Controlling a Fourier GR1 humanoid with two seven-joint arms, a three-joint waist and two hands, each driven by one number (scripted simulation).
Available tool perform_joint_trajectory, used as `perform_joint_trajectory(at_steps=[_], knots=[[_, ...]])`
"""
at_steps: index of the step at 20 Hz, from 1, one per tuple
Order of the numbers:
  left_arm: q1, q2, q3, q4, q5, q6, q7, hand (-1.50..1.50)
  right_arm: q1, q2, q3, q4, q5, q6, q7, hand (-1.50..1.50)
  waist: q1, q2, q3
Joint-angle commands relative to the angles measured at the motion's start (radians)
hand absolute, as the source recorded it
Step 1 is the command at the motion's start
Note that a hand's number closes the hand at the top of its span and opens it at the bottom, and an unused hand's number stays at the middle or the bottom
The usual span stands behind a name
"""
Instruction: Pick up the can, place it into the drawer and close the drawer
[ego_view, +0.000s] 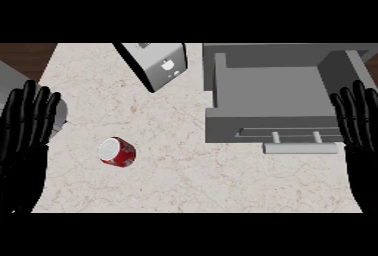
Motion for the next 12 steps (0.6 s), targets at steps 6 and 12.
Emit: perform_joint_trajectory(at_steps=[6, 12], knots=[[0.058, 0.064, 0.062, -0.038, 0.207, -0.158, 0.005, -1.50, -0.017, 0.035, 0.020, 0.028, -0.028, 0.011, 0.000, -1.50, 0.004, -0.052, -0.032], [0.142, 0.087, 0.059, -0.050, 0.132, -0.081, 0.309, -1.50, 0.115, 0.036, -0.105, -0.043, -0.036, -0.101, 0.243, -1.50, -0.004, -0.054, -0.032]])
